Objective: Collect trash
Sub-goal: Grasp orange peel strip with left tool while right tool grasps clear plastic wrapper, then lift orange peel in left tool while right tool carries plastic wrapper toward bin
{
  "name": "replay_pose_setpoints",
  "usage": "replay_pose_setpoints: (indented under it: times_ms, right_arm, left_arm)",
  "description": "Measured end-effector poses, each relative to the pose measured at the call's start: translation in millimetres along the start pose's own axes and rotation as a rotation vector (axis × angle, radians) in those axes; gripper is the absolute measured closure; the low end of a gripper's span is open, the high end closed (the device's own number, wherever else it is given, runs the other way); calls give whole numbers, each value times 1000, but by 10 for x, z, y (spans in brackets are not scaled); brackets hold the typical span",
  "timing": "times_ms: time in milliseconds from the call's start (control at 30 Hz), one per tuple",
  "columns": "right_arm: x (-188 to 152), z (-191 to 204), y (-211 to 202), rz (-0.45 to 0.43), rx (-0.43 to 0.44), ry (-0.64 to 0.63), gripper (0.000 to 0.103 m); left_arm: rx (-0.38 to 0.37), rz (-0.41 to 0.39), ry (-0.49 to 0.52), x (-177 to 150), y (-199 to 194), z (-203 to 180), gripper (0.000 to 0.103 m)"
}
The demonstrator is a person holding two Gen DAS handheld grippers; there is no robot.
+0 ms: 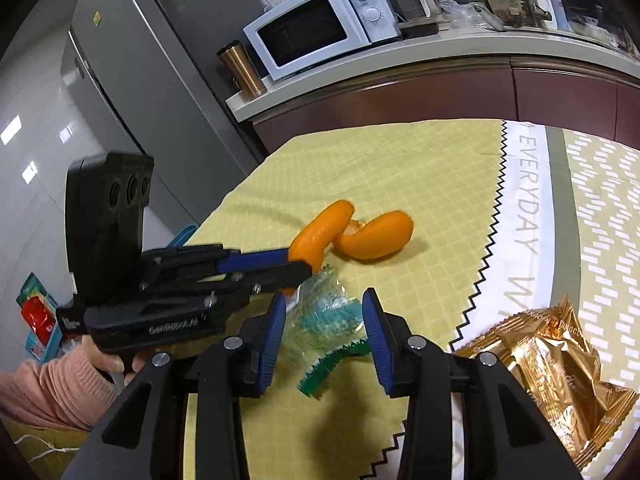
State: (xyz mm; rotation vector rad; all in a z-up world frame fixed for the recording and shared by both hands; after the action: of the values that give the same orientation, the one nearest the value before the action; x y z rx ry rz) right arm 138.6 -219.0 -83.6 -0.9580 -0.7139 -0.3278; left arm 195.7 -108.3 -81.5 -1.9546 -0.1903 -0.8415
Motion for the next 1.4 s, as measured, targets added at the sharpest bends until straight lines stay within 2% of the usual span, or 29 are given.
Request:
replay_pose_setpoints:
  times_ms: [167,433,700,833,1100,1133,1200,1300,1400]
  right_arm:
    - [-50,67,-10,9,9,-18,81]
    - [-123,185,-47,7,48,-38,97]
    - [-112,375,-47,-18,113,-52,98]
    - [-113,409,33,8,119,-43,97]
    - [-159,388,94,16,122,-5,93]
    - [-166,395,97,15,124,-4,93]
    - [-177,405,95,11,125,0,93]
    - [-177,402,86,3,123,-2,98]
    - [-174,399,67,-7,121,-4,99]
  left_arm:
    - [9,-13,15,-27,-51,-26,86]
    - [25,-49,5,-153,-264,17,88]
    - [51,-109,-33,-242,-642,217,92]
    - [52,-127,-31,-304,-784,265,94]
    - [56,-106,-16,-451,-795,268,94]
    - [63,-108,-8,-462,-792,265,93]
    - [61,-104,8,-476,-772,252,81]
    - [90,-89,25,-485,-696,258,78]
    - [101,-69,29,-487,-641,271,69]
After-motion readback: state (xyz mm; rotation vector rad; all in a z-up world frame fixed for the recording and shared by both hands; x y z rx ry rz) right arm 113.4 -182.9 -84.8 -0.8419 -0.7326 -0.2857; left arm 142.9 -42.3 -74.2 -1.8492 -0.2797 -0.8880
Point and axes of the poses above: each gripper's, at about its wrist camera, not at the fingertips, and y roughly the way its jaws point, z to its left, x to its top, the point moved 4 cm from there along y, roughly the way its jaws point, and after that the axes turned 5 degrees about -y, right-handed, at the moved point
